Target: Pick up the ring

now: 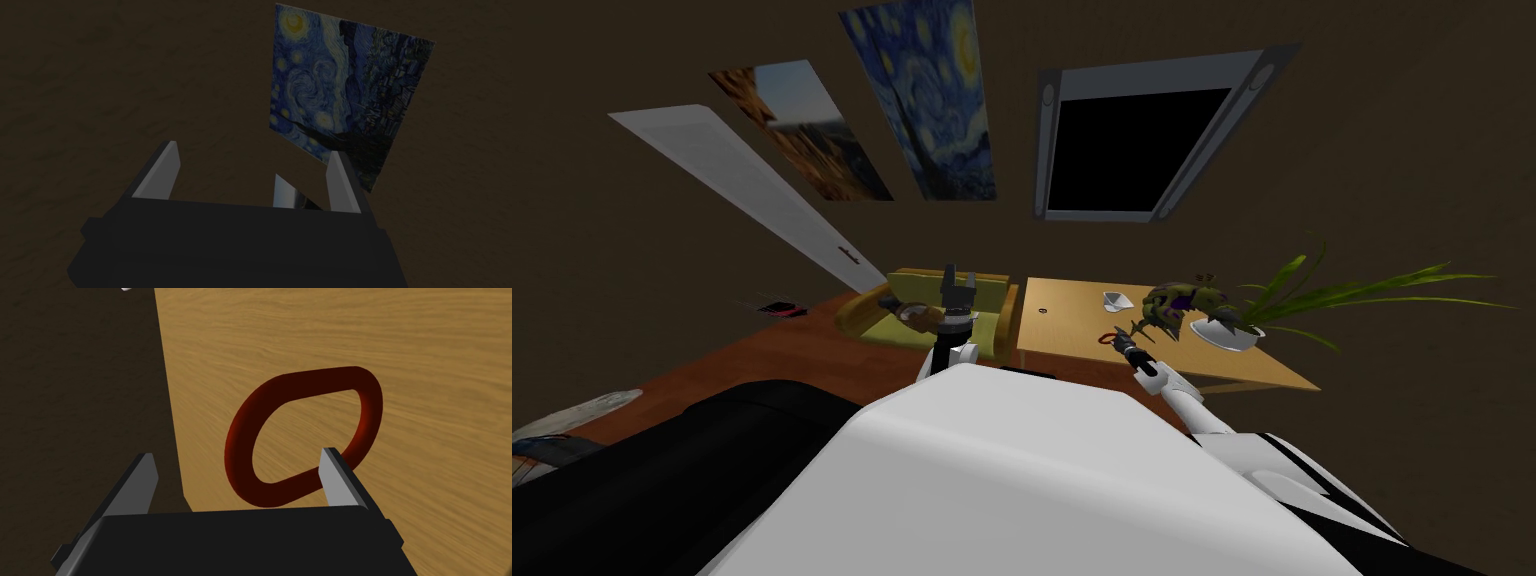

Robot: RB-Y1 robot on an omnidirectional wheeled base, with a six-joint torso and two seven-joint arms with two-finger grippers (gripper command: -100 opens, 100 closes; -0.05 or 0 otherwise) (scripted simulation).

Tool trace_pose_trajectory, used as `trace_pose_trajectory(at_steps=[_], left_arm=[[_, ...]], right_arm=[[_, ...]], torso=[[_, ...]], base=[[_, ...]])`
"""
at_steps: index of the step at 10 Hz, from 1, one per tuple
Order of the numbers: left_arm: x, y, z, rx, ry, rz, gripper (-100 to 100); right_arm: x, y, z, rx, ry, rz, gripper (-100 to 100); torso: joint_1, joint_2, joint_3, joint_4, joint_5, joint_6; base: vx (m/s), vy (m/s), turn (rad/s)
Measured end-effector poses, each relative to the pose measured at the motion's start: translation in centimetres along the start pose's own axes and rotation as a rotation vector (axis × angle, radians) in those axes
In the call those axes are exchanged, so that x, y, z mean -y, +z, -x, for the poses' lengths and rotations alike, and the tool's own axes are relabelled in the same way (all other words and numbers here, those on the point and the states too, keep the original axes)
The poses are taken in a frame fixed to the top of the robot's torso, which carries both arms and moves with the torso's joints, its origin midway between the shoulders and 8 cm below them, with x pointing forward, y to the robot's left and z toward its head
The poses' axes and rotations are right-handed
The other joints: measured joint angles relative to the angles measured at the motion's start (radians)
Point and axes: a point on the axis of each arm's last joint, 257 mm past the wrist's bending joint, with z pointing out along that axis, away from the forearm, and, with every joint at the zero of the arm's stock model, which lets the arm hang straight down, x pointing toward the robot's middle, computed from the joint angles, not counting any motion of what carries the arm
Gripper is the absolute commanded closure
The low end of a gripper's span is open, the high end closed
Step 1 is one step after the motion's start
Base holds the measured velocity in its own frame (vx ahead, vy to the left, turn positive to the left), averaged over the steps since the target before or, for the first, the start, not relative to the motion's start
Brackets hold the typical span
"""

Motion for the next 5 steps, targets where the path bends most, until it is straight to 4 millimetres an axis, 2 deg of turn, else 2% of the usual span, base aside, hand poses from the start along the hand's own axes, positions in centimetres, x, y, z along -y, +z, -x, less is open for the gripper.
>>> trace_pose_trajectory(at_steps=[1,2,4,5], left_arm=[[0.0,0.0,0.0,0.0,0.0,0.0,0],[0.0,0.0,0.0,0.0,0.0,0.0,0],[0.0,0.0,0.0,0.0,0.0,0.0,0],[0.0,0.0,0.0,0.0,0.0,0.0,0]], right_arm=[[0.0,0.0,0.0,0.0,0.001,0.0,-100],[-0.5,0.1,0.0,-0.009,-0.002,0.018,-100],[-1.1,0.1,-0.1,-0.021,0.0,0.045,-100],[-1.3,0.2,-0.1,-0.021,0.014,0.049,-100]], torso=[[0.0,0.002,0.001,0.0,0.0,0.0],[-0.003,0.005,0.003,0.001,-0.001,-0.001],[-0.003,0.006,0.004,0.001,-0.001,0.001],[-0.001,0.005,0.003,0.001,0.0,0.0]], base=[[-0.046,-0.063,0.259],[-0.071,-0.093,0.181],[-0.031,-0.025,-0.007],[-0.06,-0.049,0.232]])
